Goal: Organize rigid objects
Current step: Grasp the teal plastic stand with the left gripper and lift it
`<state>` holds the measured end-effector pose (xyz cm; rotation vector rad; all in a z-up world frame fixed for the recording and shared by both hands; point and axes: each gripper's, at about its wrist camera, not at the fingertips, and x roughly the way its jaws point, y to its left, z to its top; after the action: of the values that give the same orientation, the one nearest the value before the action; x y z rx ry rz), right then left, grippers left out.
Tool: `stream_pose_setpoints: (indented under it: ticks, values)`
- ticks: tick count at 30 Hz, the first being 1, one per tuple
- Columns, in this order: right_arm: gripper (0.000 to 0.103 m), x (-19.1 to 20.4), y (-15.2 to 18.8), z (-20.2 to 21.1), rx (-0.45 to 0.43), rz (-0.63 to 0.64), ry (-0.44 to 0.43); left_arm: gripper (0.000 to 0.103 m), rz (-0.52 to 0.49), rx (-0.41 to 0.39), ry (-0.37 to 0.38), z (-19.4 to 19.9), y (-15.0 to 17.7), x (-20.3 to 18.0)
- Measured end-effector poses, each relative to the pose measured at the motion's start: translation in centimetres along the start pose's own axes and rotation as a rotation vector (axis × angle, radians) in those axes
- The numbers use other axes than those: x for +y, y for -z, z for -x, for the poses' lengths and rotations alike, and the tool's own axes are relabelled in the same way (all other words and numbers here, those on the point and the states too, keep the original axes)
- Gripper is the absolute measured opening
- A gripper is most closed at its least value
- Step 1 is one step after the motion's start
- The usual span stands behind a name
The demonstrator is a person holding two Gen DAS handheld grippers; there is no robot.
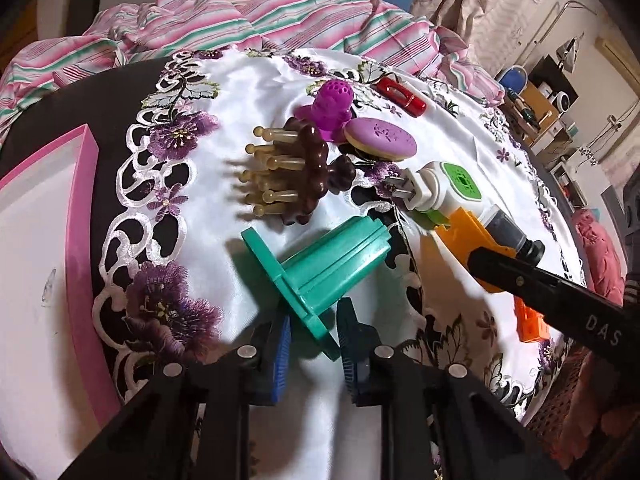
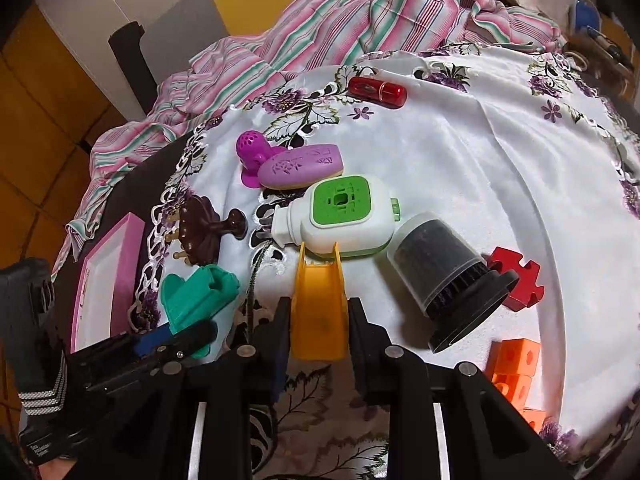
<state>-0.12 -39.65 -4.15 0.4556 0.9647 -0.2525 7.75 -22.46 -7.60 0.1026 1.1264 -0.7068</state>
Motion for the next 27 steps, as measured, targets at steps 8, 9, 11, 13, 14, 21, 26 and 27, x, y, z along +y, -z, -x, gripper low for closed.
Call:
stream_pose_setpoints:
  ticks: [8, 9, 11, 13, 14, 21, 26, 27]
  values:
    - [0.027, 0.5, 0.1, 0.2, -0.009, 0.016, -0.041, 0.017, 0.0, -0.092, 0.029, 2.6, 1.0, 0.5]
    - [0.027, 0.6, 0.1, 0.3, -0.013, 0.017, -0.047, 0.017, 0.015, -0.097, 0.036, 2.9, 1.1, 0.7]
    - [0.027, 0.6, 0.0, 0.6, -0.025, 0.018, -0.064, 0.017, 0.047, -0.113, 0.052, 3.6, 1.4, 1.2]
    - [0.027, 0.8, 0.1, 0.7, -0.033, 0.025, -0.067, 0.017, 0.07, -0.139, 0.071, 4.5, 1.8, 1.7]
    - [0.027, 0.9, 0.0, 0.7, -0.033, 0.028, -0.067, 0.017, 0.076, -0.151, 0.073, 5.0, 1.9, 1.8]
    - [0.027, 2.0, 0.3, 0.3, -0.02, 0.099, -0.025, 0.017, 0.144, -0.245, 0.075, 9.0, 3.7, 4.6]
    - [0.027, 3.5, 1.0, 0.3, -0.029, 0.199, 0.029, 0.017, 0.204, -0.281, 0.028, 10.8, 5.0, 7.6]
    - [0.027, 3.9, 1.1, 0.3, -0.035, 0.223, 0.039, 0.017, 0.214, -0.284, 0.016, 11.0, 5.2, 8.2]
